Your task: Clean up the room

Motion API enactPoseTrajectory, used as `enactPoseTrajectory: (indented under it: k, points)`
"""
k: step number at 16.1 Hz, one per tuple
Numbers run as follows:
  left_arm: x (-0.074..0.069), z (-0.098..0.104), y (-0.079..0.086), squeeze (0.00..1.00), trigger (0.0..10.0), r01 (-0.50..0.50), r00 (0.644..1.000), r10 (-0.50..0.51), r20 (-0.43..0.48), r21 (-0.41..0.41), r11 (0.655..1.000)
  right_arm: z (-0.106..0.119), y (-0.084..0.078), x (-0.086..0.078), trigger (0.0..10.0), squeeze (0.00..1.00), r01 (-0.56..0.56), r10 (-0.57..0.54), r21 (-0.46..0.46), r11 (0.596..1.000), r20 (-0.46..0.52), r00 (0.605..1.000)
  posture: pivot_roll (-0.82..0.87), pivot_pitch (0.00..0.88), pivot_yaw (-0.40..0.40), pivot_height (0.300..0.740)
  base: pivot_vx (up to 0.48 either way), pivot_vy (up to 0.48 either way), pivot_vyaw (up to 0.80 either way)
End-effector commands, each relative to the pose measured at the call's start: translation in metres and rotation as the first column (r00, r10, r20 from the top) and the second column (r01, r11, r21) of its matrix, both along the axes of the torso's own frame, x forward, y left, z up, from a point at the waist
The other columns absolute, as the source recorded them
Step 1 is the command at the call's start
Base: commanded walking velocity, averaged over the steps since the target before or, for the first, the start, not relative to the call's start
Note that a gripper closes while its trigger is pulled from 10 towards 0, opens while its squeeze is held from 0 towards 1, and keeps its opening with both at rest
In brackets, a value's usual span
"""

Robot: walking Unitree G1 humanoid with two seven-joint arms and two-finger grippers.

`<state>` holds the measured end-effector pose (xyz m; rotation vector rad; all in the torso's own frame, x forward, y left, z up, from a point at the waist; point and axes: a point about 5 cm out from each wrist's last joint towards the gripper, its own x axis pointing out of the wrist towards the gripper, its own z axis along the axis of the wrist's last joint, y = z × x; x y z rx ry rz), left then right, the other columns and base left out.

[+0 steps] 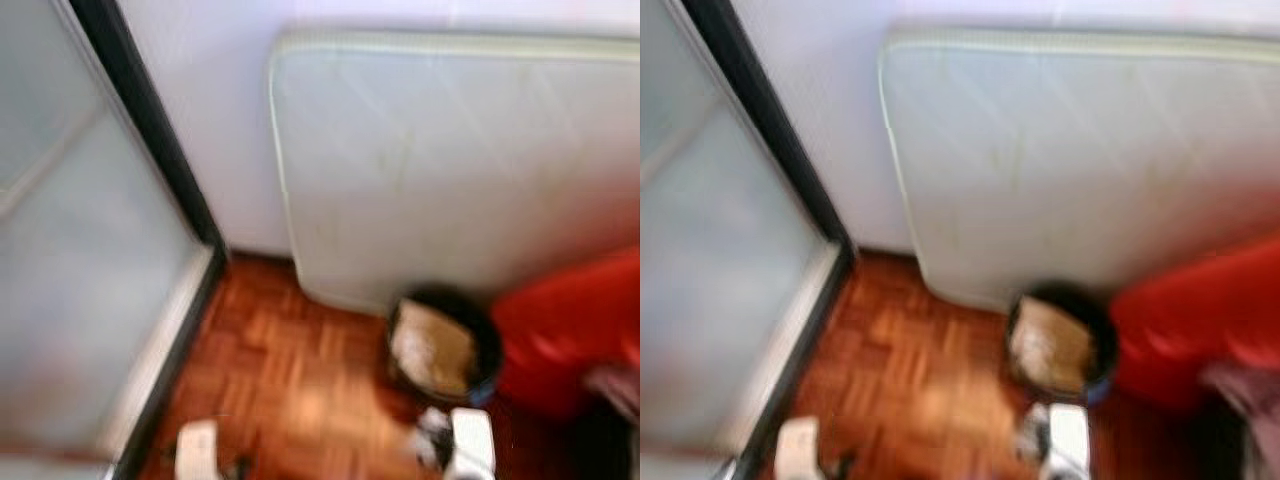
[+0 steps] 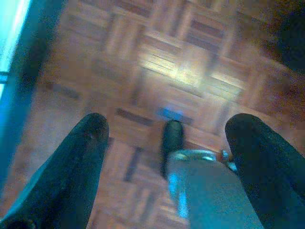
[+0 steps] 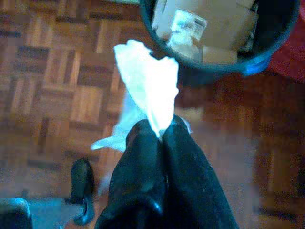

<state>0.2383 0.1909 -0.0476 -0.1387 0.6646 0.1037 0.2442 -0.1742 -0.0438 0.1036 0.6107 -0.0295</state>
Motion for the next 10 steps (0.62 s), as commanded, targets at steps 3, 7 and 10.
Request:
enactPoseTrajectory:
  k: [3, 7, 10]
  points:
    - [-0.0114, -0.0095, -0.0078, 0.00, 10.0, 0.009, 0.999, -0.010, -0.053, -0.020, 1.000, -0.0083, -0.0119, -0.0133, 10.0, 0.00, 0.031, -0.032, -0.018, 0.999, -0.047, 0.998, -0.02, 0.289, 0.044, 0.740, 0.344, 0.000, -0.21]
    - [-0.0109, -0.0091, -0.0074, 0.00, 10.0, 0.009, 0.999, -0.010, -0.052, -0.019, 1.000, -0.0074, -0.0110, -0.0123, 10.0, 0.00, 0.024, -0.025, -0.022, 0.999, -0.039, 0.999, -0.02, 0.292, 0.044, 0.740, 0.342, 0.000, -0.39]
    - [-0.0107, -0.0090, -0.0074, 0.00, 10.0, 0.011, 0.999, -0.012, -0.051, -0.018, 1.000, -0.0067, -0.0101, -0.0115, 10.0, 0.00, 0.013, -0.014, -0.021, 1.000, -0.031, 0.999, -0.02, 0.293, 0.045, 0.740, 0.341, 0.000, 0.00]
